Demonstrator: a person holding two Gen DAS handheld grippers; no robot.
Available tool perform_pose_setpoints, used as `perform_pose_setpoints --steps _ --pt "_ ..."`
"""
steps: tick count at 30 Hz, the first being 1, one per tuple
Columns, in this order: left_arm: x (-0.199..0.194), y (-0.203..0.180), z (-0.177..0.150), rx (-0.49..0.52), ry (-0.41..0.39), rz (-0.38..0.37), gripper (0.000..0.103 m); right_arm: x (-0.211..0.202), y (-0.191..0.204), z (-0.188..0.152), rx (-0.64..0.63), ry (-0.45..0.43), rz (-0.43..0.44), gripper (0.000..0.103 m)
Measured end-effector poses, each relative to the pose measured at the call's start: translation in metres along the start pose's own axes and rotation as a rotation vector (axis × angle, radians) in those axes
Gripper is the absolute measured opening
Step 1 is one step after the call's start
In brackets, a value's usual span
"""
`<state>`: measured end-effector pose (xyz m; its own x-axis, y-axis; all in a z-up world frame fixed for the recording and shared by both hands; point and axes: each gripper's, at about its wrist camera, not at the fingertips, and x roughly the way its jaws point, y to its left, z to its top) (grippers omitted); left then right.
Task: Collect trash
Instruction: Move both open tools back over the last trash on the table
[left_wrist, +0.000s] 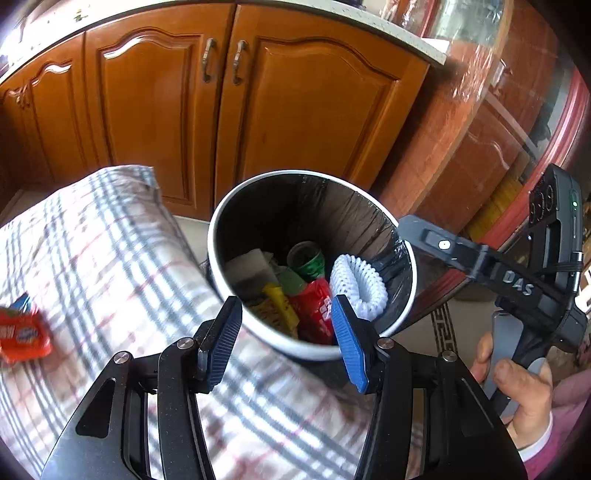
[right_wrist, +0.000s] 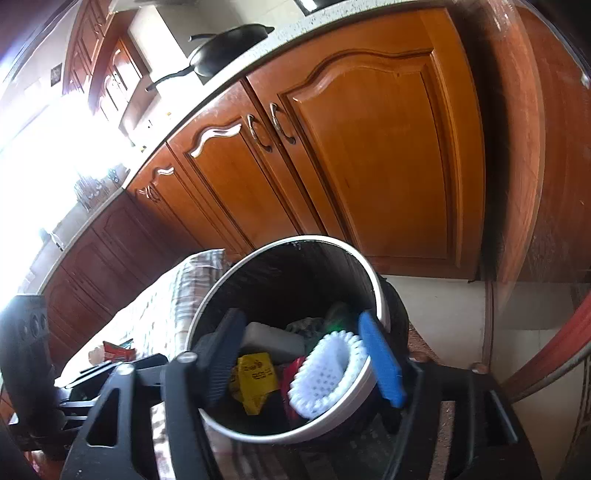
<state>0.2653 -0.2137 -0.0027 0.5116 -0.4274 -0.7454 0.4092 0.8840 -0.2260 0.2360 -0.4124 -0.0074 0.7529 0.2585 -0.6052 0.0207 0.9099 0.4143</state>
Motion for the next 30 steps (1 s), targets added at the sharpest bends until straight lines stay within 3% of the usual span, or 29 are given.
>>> perform_pose_setpoints --steps 7,30 --pt "-0.030 0.022 -0.031 -0.066 -0.041 0.025 0.058 -0.017 0.018 -0.016 0.005 -0.020 0.044 0.089" --pt "-0.125 0.152 -0.126 -0.340 -0.118 0.193 0.058 0.005 0.128 -0.098 -0.126 0.133 0.192 0.092"
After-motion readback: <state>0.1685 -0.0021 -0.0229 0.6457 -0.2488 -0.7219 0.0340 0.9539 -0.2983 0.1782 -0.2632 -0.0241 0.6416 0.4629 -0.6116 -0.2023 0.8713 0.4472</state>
